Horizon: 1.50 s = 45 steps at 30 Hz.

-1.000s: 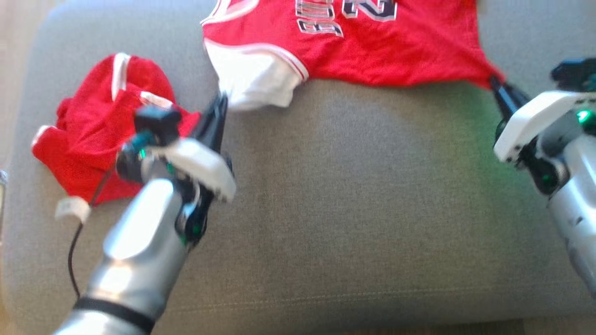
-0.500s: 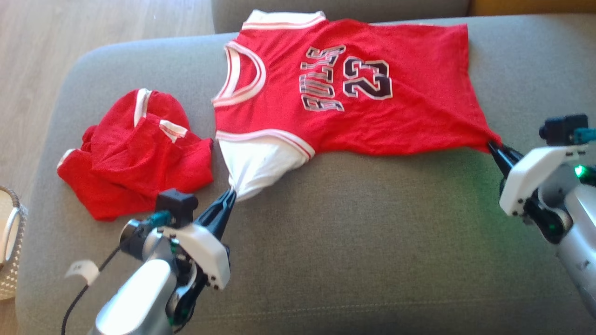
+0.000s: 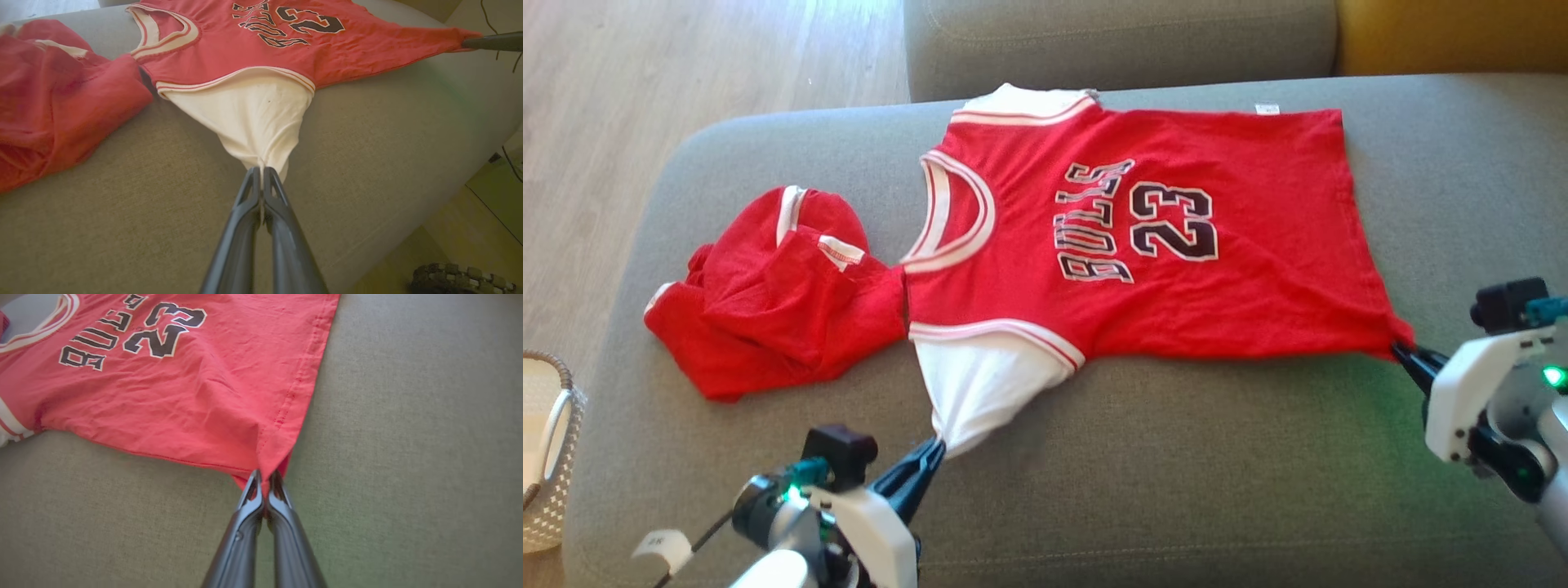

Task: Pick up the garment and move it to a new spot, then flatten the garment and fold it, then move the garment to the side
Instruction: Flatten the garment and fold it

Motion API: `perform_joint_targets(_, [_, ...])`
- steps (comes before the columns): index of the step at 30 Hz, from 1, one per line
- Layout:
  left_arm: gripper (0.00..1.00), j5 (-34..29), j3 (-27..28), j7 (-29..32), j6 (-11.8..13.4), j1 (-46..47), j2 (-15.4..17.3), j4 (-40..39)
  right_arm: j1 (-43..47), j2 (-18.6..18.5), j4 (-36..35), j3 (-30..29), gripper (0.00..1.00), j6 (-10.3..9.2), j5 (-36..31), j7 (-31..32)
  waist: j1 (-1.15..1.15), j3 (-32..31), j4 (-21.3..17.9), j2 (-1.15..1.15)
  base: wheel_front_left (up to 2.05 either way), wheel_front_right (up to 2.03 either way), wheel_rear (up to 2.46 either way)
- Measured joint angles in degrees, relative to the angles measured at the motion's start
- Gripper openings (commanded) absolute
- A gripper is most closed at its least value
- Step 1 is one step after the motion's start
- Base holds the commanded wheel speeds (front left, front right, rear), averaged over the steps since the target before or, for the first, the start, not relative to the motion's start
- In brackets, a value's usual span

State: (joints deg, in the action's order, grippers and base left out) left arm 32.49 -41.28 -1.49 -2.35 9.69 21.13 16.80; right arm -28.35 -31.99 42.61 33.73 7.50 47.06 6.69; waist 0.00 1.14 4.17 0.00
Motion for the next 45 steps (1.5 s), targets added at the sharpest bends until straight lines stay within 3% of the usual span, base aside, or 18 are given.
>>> perform_joint_targets(12, [0.00, 7.0, -1.2, 7.6, -3.4, -4.7, 6.2, -9.2, 4.5, -6.4, -4.6, 2.6, 0.00, 0.00, 2.0, 5.0, 0.00, -1.6, -0.3, 0.00, 0.00, 0.00, 0.00])
perform_joint_targets(25, [0.00, 15.9, -5.4, 16.2, -4.7, -6.2, 13.0, -15.4, 9.8, -12.1, -11.9, 5.3, 0.00, 0.01, 8.7, 18.6, 0.00, -2.2, -1.5, 0.00, 0.00, 0.00, 0.00])
perform_joint_targets(39, [0.00, 25.4, -11.7, 21.7, -4.8, -6.3, 20.8, -23.0, 16.9, -16.0, -18.8, 1.7, 0.00, 0.00, 14.5, 30.9, 0.00, -2.8, -2.1, 0.00, 0.00, 0.00, 0.00])
perform_joint_targets(45, [0.00, 27.3, -12.1, 22.5, -4.8, -6.1, 23.2, -25.2, 19.1, -17.1, -22.0, -1.3, 0.00, 0.00, 14.2, 32.0, 0.00, -2.5, -2.2, 0.00, 0.00, 0.00, 0.00])
